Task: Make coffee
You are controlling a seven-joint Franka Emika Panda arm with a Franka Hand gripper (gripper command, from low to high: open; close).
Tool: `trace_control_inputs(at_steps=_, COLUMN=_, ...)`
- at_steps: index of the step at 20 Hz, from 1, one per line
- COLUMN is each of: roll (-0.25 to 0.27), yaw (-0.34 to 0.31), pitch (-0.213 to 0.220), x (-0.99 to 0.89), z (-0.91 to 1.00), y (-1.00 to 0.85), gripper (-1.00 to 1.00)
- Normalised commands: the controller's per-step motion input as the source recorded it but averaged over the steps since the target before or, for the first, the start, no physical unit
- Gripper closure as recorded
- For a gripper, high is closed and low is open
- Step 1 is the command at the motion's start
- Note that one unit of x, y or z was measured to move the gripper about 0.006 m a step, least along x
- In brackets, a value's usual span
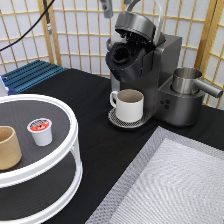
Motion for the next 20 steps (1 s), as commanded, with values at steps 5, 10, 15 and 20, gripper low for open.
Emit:
trace_control_inputs(at_steps=5, roll=0.003, yaw=-0.233, pitch=-0.044, x=-0.42, z=-0.18, y=-0.37, gripper=-1.00)
trace_control_inputs(at_steps=10, roll=-0.033, yaw=-0.202, pitch=-0.135, x=-0.30, z=-0.07, y=-0.44, gripper=-1.00)
trace_control_inputs(at_steps=15, roll=-0.082, yaw=-0.155, pitch=-0.189, x=-0.35, z=-0.21, y=-0.52, gripper=-1.00)
trace_control_inputs(at_steps=20, roll=-0.054, yaw=-0.217, pitch=-0.078, x=-0.35, z=-0.16, y=-0.41, gripper=-1.00)
